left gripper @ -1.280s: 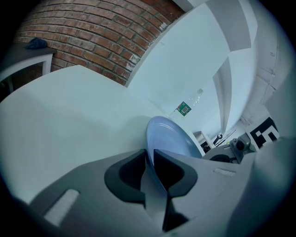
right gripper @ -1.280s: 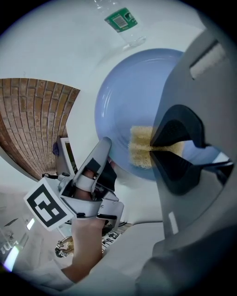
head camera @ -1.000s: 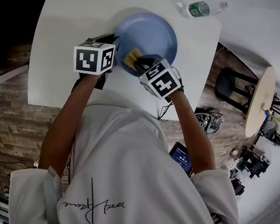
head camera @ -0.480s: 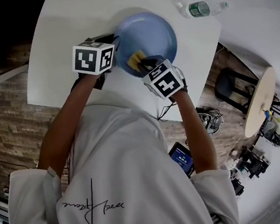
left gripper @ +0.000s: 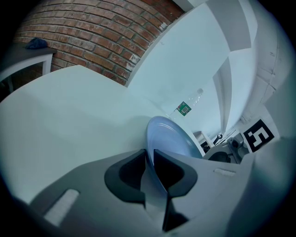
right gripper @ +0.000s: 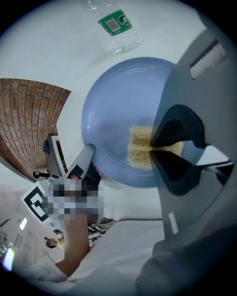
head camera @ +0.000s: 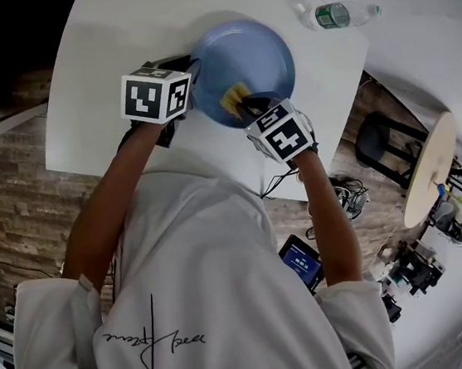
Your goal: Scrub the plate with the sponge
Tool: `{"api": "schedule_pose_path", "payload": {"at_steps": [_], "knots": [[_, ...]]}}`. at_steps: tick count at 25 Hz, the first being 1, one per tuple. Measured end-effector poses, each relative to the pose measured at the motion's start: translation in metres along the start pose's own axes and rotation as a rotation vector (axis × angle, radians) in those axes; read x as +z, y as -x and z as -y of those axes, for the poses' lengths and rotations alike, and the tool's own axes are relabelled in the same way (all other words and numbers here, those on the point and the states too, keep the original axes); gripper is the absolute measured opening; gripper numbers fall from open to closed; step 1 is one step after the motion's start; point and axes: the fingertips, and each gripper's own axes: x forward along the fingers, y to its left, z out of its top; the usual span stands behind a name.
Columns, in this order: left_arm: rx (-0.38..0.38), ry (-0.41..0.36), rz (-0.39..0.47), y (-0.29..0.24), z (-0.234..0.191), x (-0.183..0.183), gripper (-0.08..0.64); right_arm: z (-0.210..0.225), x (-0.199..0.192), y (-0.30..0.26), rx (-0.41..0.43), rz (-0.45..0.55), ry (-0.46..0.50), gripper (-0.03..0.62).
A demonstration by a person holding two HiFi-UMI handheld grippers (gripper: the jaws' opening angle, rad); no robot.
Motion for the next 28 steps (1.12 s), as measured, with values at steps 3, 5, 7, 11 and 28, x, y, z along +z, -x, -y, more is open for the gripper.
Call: {"api": "schedule_pose_path", "payload": {"at_steps": [3, 5, 7, 11, 28], "knots": [[-0.001, 0.001, 0.0, -0.001, -0.001, 0.0, 0.069, 0.005, -0.004, 0.0, -0.005, -0.012, 0.01, 0.038], [-0.002, 0.001, -0.001, -0.001, -0.001, -0.001, 0.069, 0.007, -0.005, 0.001, -0.006, -0.013, 0.011, 0.038], [-0.003, 0.002, -0.002, 0.0, -0.001, -0.002, 0.069, 0.008, -0.007, 0.002, -0.006, -0.015, 0.008, 0.038], [-0.006, 0.004, -0.002, 0.001, -0.002, -0.001, 0.069, 0.015, -0.01, 0.004, -0.015, -0.02, 0.001, 0.038], [-0.004, 0.002, 0.001, 0.002, -0.002, 0.0, 0.07, 0.042, -0.019, 0.009, -0.046, -0.038, 0.023, 0.041]]}}
